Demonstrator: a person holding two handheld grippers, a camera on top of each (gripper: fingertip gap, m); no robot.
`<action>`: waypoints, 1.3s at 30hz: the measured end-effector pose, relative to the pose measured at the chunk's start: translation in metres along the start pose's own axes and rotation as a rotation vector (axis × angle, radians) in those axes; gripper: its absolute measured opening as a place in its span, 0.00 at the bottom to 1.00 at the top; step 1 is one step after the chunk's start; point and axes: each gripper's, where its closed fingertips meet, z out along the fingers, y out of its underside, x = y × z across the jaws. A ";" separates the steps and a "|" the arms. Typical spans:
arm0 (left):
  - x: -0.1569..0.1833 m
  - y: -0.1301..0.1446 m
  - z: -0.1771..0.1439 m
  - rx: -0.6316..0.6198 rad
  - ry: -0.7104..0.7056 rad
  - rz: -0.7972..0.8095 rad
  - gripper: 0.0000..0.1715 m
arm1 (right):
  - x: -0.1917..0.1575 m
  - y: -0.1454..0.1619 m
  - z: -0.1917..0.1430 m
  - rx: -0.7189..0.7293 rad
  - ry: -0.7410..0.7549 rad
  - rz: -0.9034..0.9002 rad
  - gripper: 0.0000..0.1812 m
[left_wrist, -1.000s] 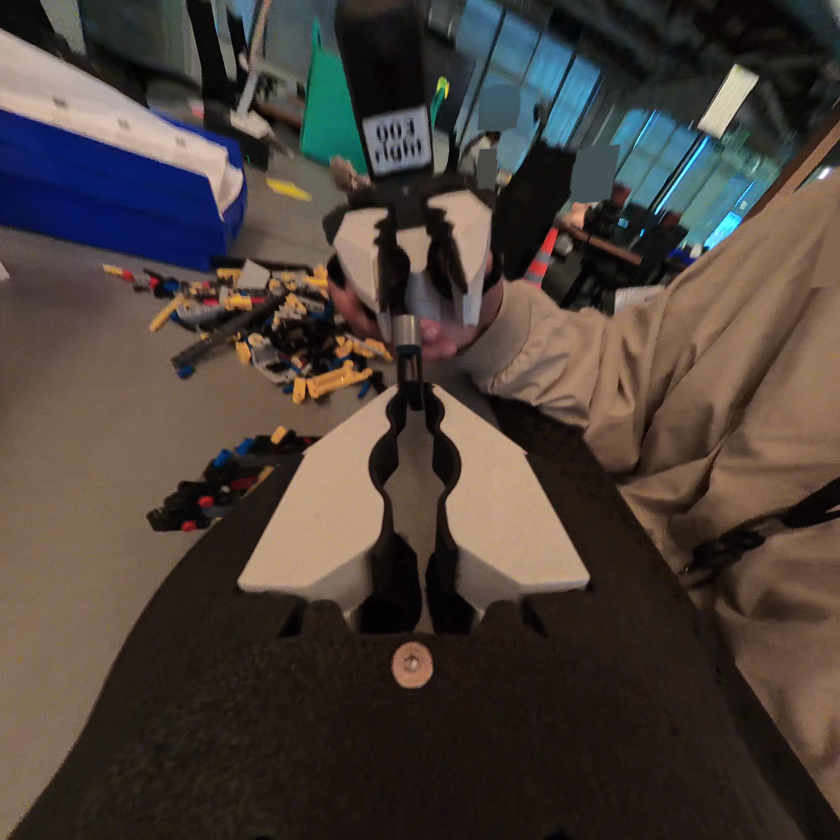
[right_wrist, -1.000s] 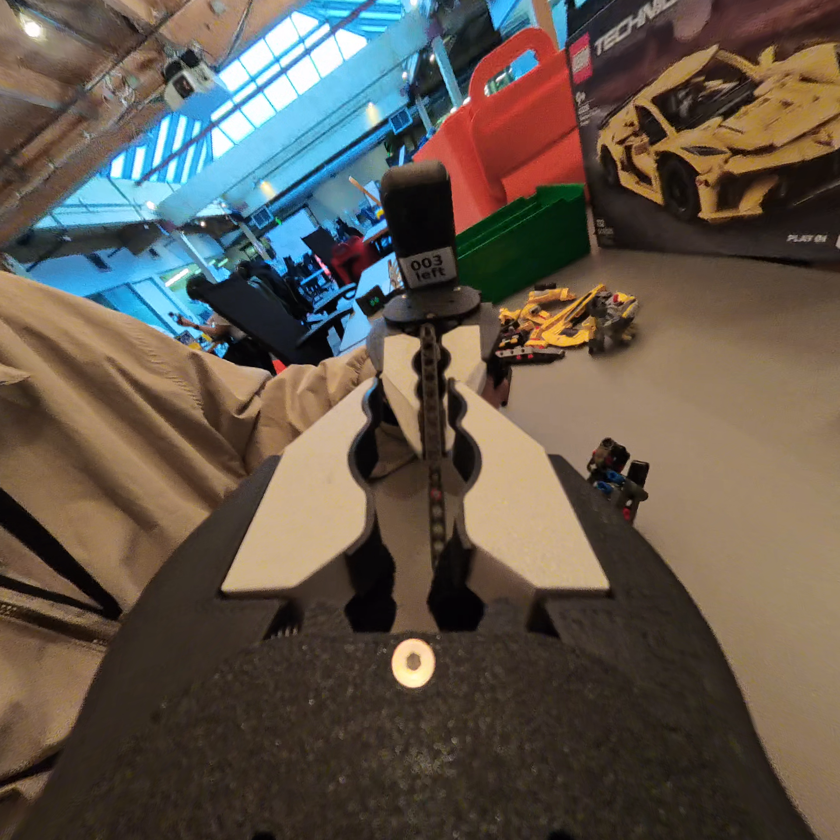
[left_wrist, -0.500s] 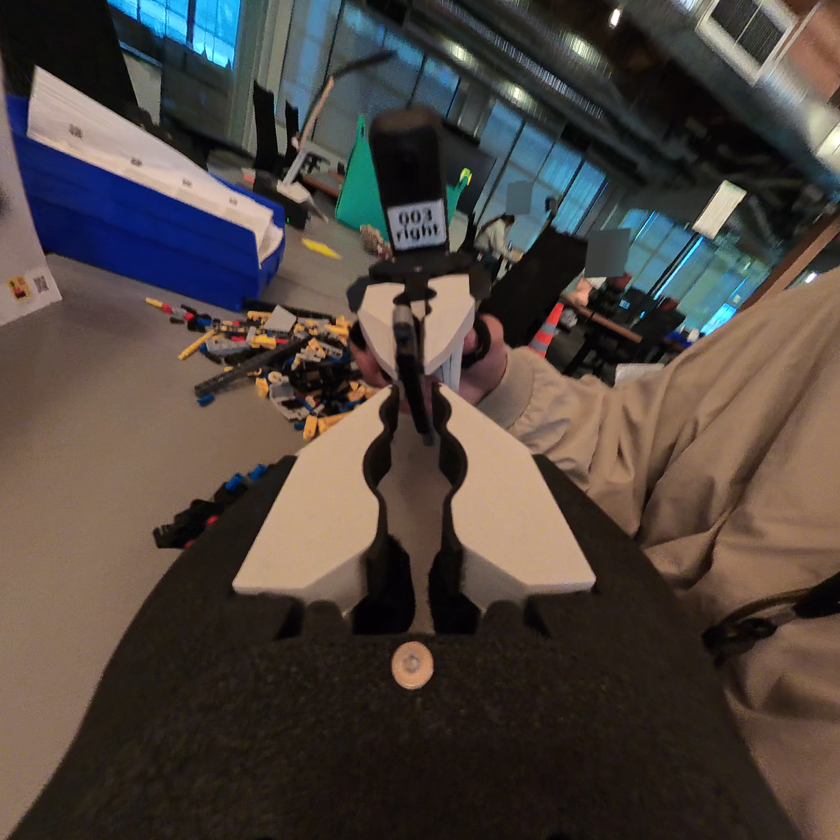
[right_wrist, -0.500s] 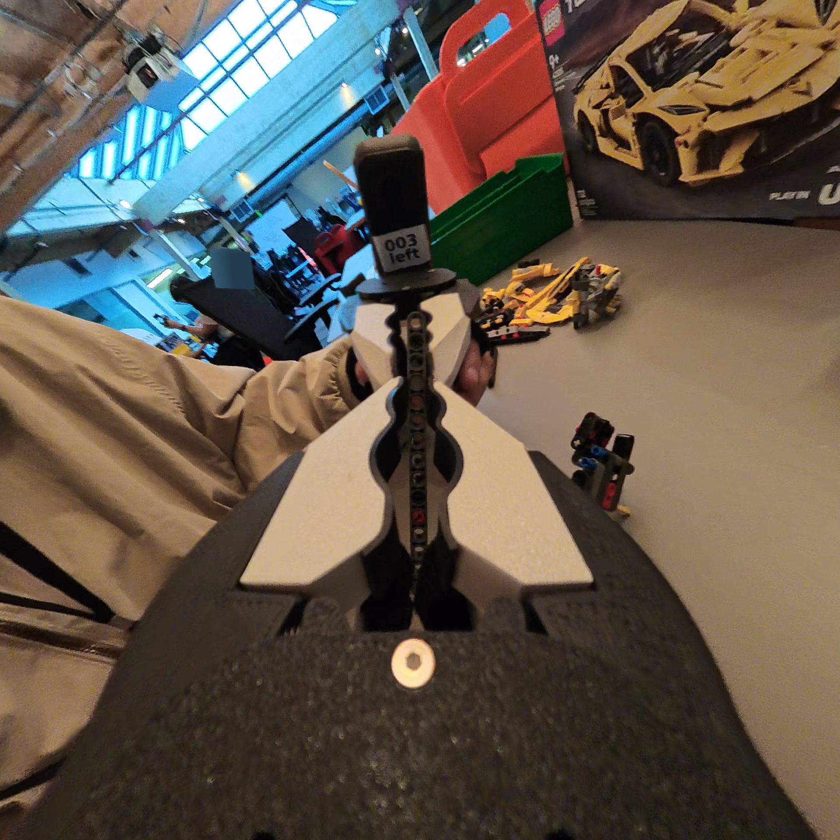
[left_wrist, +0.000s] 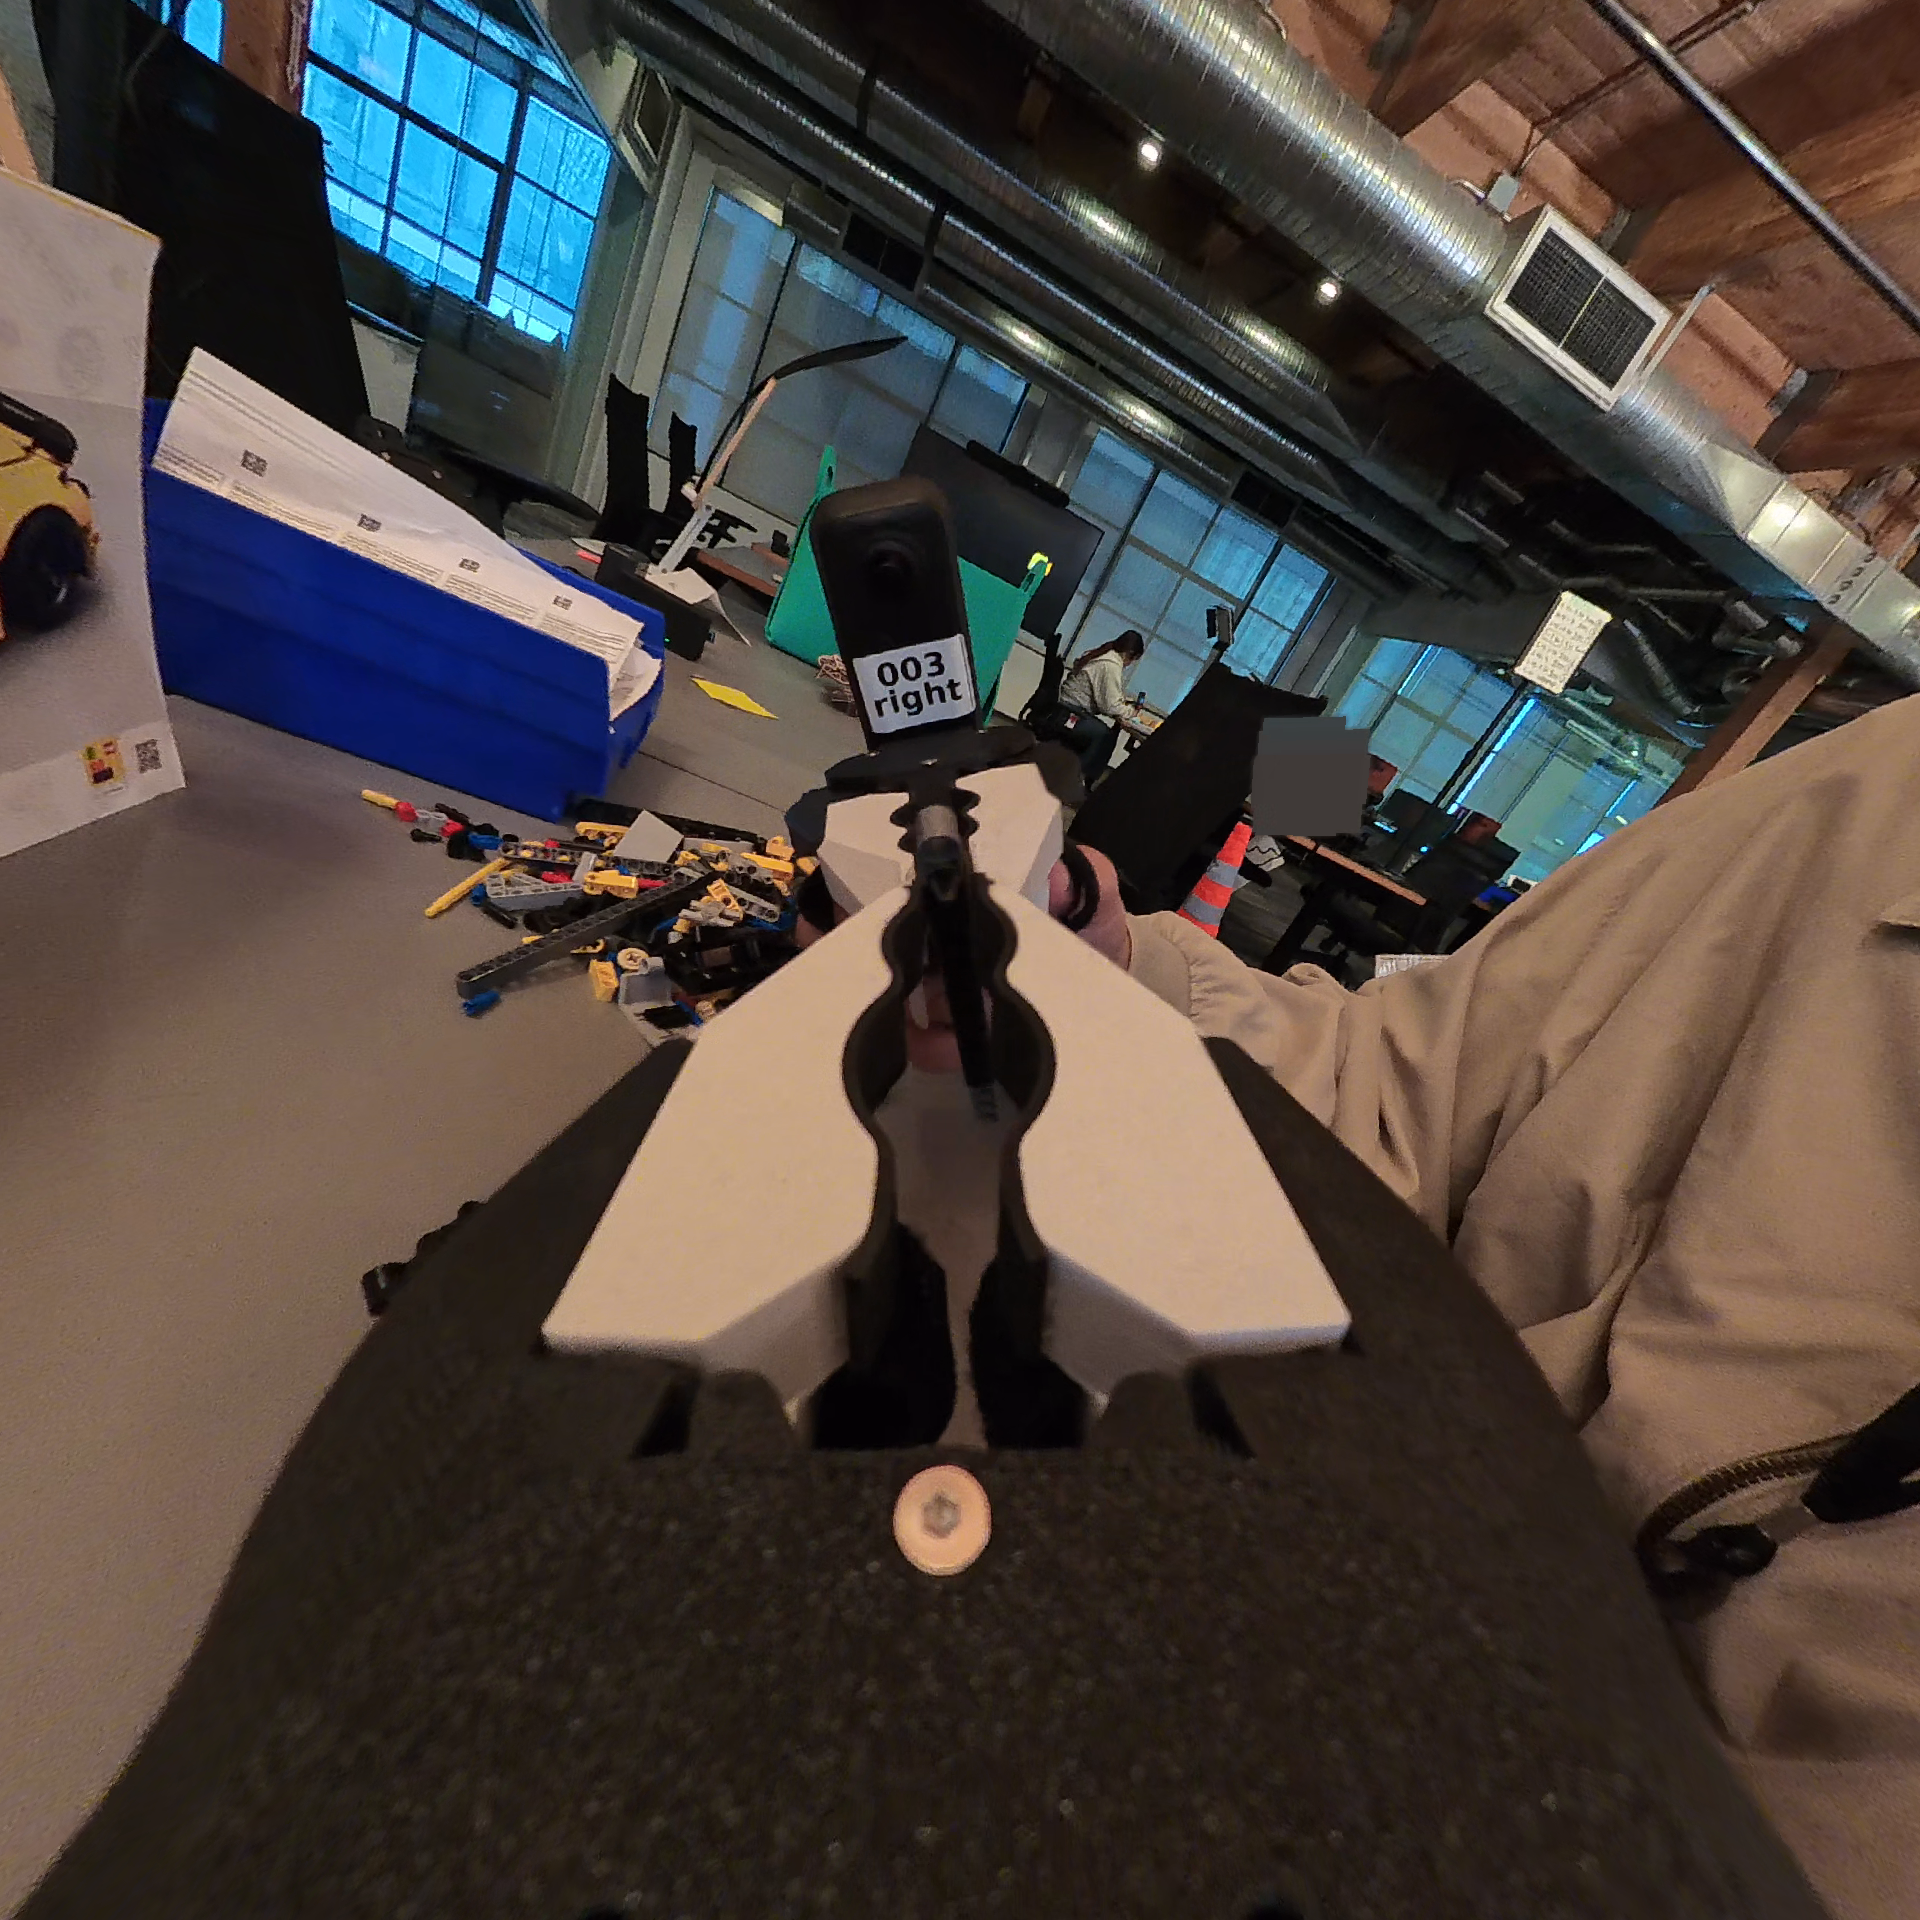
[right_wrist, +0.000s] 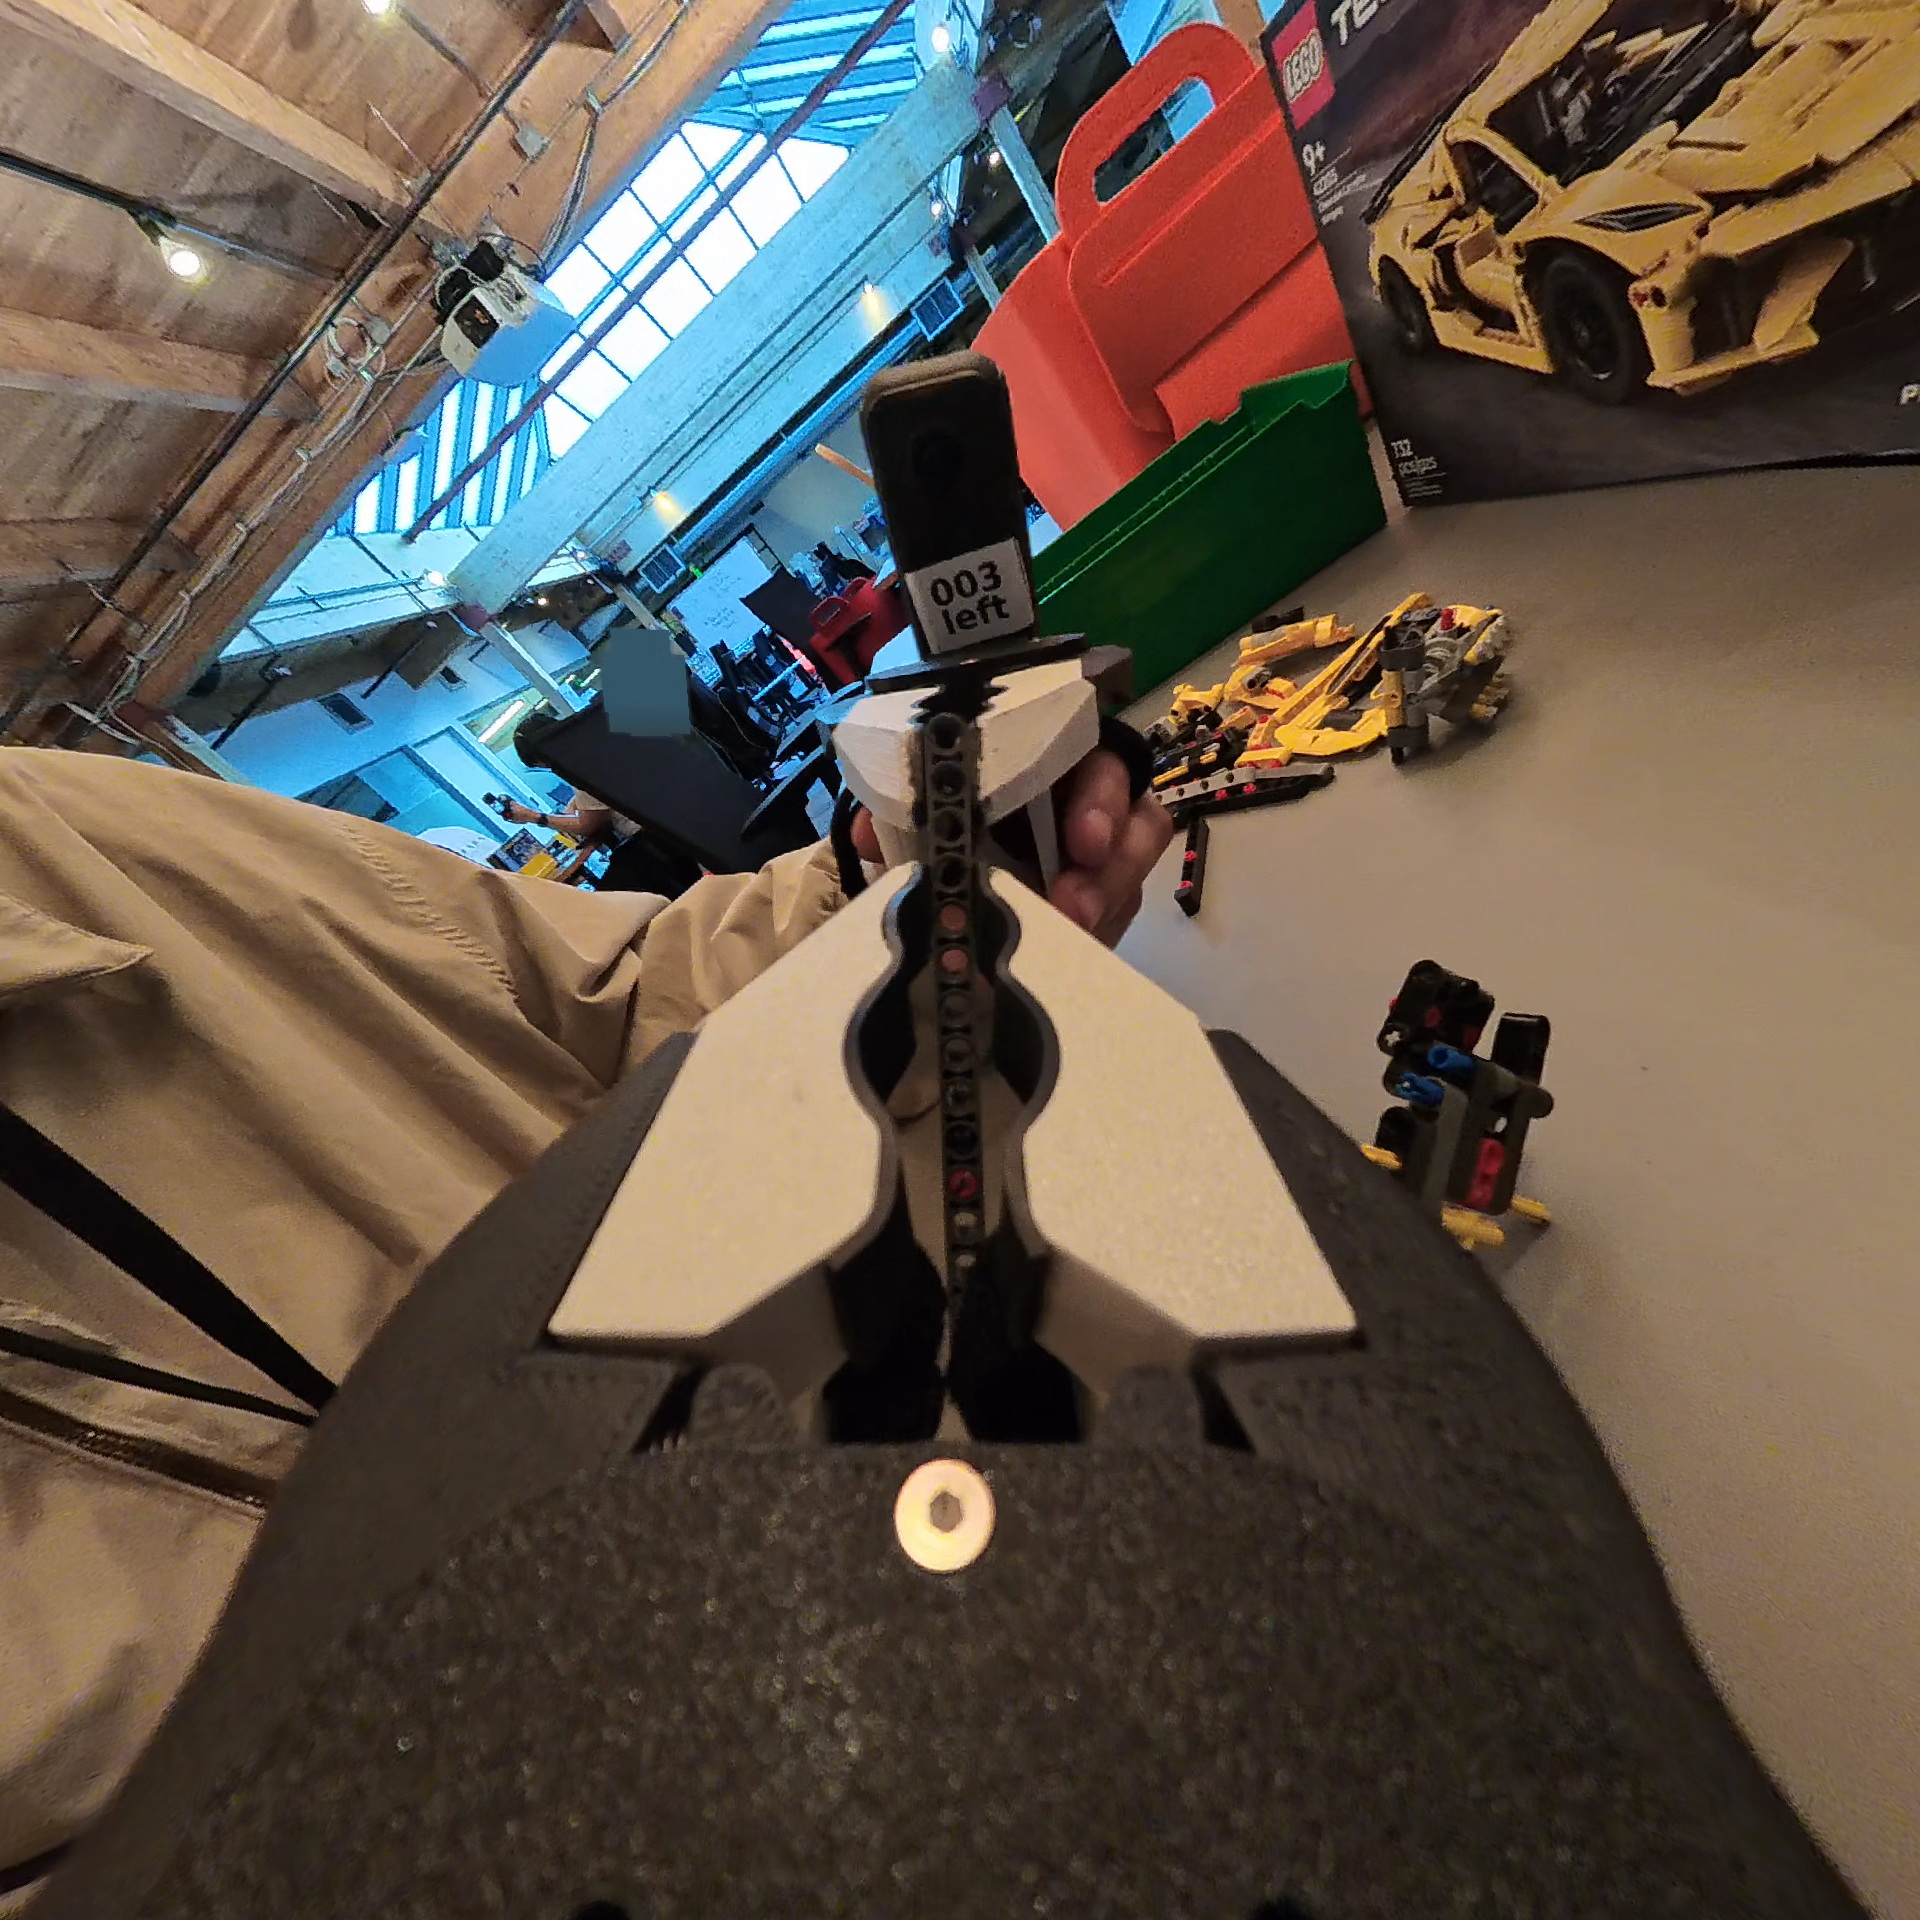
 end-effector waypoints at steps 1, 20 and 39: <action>0.001 -0.001 0.000 0.008 0.006 -0.003 0.04 | -0.001 -0.001 0.000 0.006 -0.005 0.002 0.03; 0.011 0.002 0.000 -0.057 0.039 0.052 0.04 | -0.014 -0.018 -0.005 0.117 -0.063 -0.051 0.11; 0.002 0.004 0.009 -0.018 -0.064 0.113 0.04 | -0.002 -0.014 -0.008 0.087 0.022 -0.059 0.03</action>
